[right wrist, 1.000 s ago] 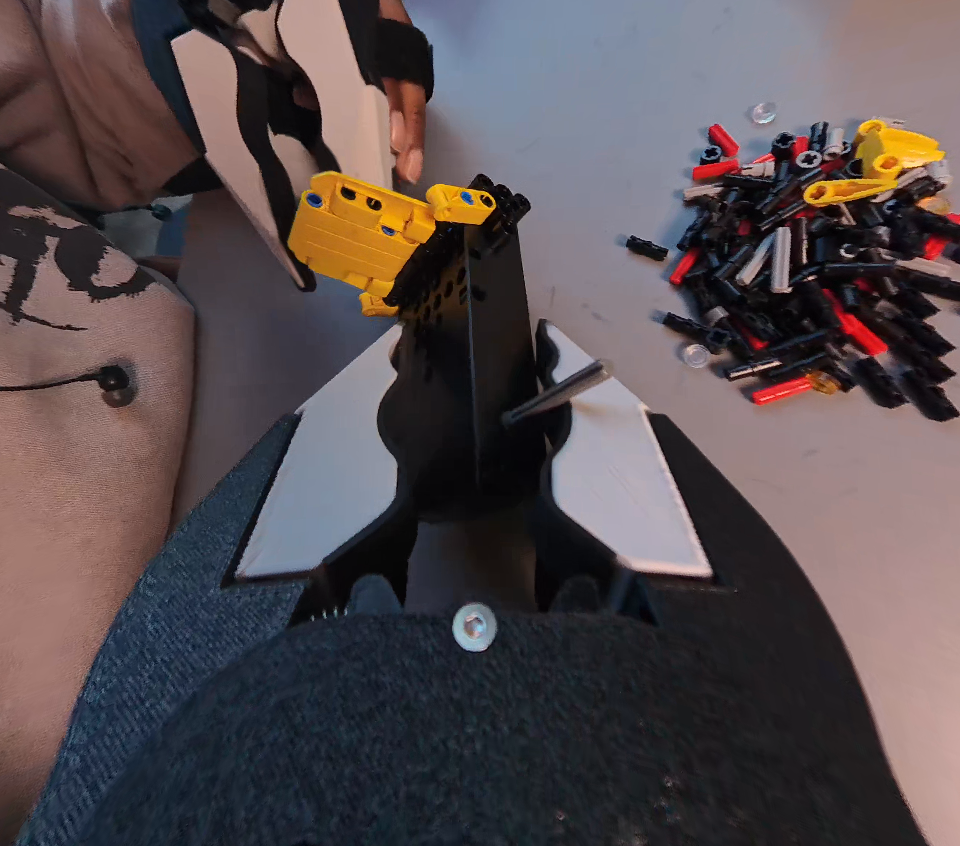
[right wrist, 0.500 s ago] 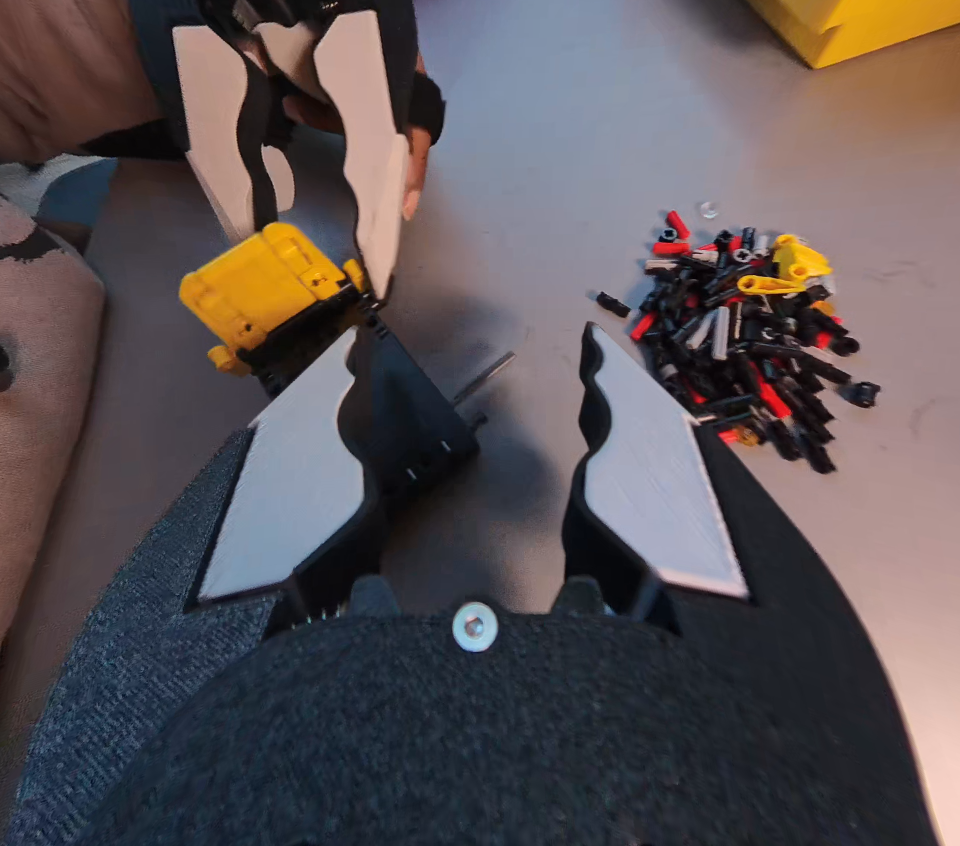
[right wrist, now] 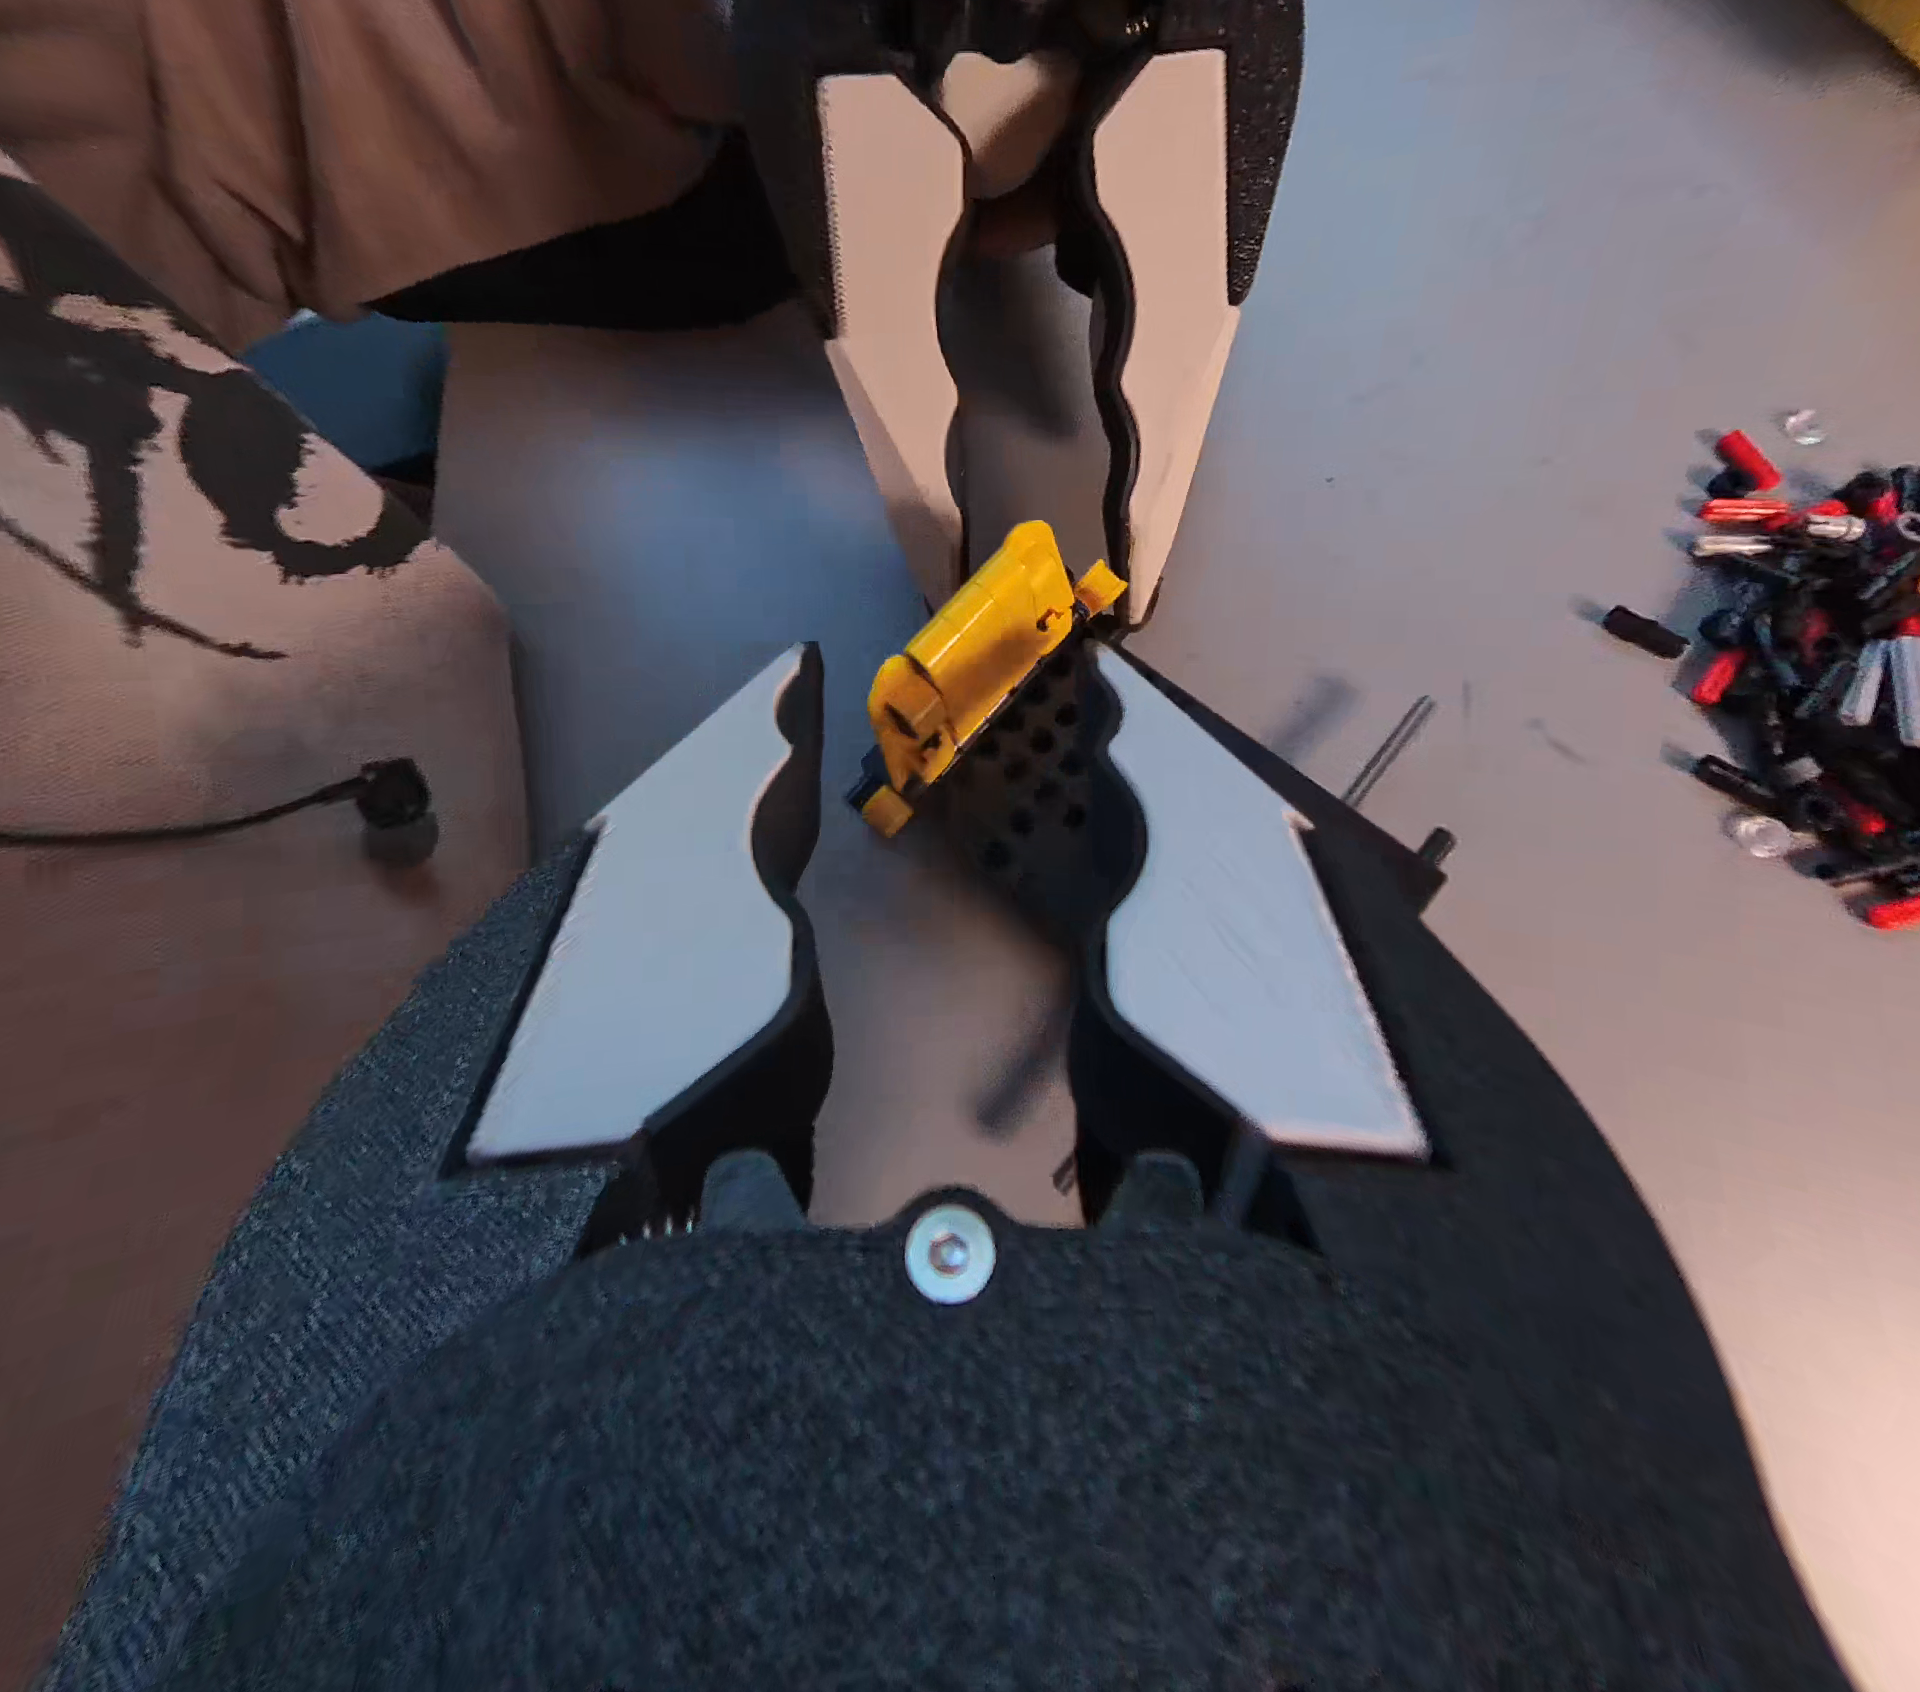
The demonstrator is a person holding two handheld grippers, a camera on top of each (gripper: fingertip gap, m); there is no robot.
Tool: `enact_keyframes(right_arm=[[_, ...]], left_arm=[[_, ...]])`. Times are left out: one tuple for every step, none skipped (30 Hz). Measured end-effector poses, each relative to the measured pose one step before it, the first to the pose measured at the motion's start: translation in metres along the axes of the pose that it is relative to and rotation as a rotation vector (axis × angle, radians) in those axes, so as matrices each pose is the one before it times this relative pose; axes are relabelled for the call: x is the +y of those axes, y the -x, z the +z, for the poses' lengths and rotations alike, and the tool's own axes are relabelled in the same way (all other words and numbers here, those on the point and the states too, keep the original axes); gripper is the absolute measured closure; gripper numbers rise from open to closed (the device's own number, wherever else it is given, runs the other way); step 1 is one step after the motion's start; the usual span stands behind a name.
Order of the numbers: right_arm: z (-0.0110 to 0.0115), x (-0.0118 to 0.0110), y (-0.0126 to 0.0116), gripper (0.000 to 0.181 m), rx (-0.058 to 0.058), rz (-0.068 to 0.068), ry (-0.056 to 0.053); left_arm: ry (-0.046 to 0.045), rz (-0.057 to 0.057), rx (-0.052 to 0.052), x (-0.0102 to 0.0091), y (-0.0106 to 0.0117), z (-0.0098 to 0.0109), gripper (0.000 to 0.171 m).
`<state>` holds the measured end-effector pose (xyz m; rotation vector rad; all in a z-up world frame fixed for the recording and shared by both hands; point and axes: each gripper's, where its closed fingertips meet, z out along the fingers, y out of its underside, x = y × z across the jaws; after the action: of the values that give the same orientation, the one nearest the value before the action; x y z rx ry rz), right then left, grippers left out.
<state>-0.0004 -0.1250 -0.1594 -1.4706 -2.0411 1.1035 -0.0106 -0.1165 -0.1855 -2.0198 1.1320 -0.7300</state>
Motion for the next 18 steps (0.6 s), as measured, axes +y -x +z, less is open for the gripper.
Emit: enact_keyframes(right_arm=[[0.00508,0.00232,-0.00212,0.152,0.02,0.002,0.0055],[0.00126,-0.001,-0.00079,0.153,-0.009,0.0213,-0.0189],[-0.00208,-0.00071,-0.00272,0.157,-0.018,0.0423,-0.0139],[-0.00438,-0.00073,-0.0047,0.165,-0.0166,0.0424,-0.0202],[-0.0053,-0.00004,-0.00726,0.173,-0.0106,0.0417,-0.0215],[-0.00498,0.001,-0.00677,0.174,-0.02,0.0521,-0.0163],[-0.00309,0.00236,-0.00174,0.174,-0.0475,0.0625,-0.0061],[-0.00213,0.00117,-0.00112,0.175,-0.0373,0.0508,-0.0109],[-0.00104,0.00241,-0.00172,0.175,-0.0178,0.0304,0.0016],[-0.00038,0.00131,-0.00071,0.175,-0.0135,0.0105,-0.0014],[-0.00047,0.00038,0.00001,0.174,-0.0133,0.0091,-0.0001],[-0.00006,0.00015,-0.00009,0.174,-0.0082,0.0019,0.0026],[0.00029,0.00001,0.00008,0.174,-0.0052,-0.0059,0.0052],[0.00022,-0.00035,-0.00009,0.174,-0.0023,-0.006,0.0066],[0.00027,-0.00039,-0.00006,0.174,-0.0013,-0.0095,0.0092],[0.00019,-0.00019,-0.00037,0.174,0.0031,-0.0147,0.012],[0.00018,-0.00043,-0.00044,0.174,0.006,-0.0171,0.0121],[0.00027,-0.00032,-0.00017,0.174,0.0064,-0.0201,0.0135]], left_arm=[[0.01294,0.0034,-0.0089,0.00158,0.00016,0.00134,0.138],[0.00369,-0.002,-0.0109,0.00036,0.00087,-0.00029,0.138],[0.00636,-0.0041,-0.012,0.00144,0.00135,-0.00066,0.141],[0.00313,-0.0019,-0.0031,0.00156,0.00001,-0.00061,0.146],[-0.00537,-0.0027,0.0179,0.00011,-0.00354,0.00024,0.151],[-0.01394,-0.0019,0.0065,-0.00236,-0.00206,0.00071,0.152],[-0.00361,0.0057,-0.0103,-0.00194,0.00059,0.0004,0.155],[0.00677,0.0075,-0.0131,-0.00013,0.00131,0.00112,0.155],[0.0103,0.0012,-0.0034,0.00111,0.00007,0.00175,0.156],[-0.00209,-0.0062,0.0027,-0.00037,-0.00065,0.00118,0.156],[-0.00143,-0.0079,0.0019,-0.00022,-0.00015,-0.00016,0.156],[-0.00073,-0.0051,0.0022,0.00012,-0.00007,-0.00036,0.156],[-0.0014,-0.0055,0.0026,0.00017,0.00019,-0.0004,0.156],[-0.00096,-0.0067,0.0032,0.00014,0.00005,-0.00033,0.156],[-0.0023,-0.004,0.0024,-0.00008,0.00021,-0.0005,0.154],[-0.01004,-0.0022,-0.0029,-0.00138,0.00074,-0.0006,0.152],[-0.01425,-0.0013,-0.0008,-0.00232,0.00044,-0.00085,0.15],[-0.01787,-0.0005,-0.0044,-0.00301,0.00088,-0.00105,0.15]])
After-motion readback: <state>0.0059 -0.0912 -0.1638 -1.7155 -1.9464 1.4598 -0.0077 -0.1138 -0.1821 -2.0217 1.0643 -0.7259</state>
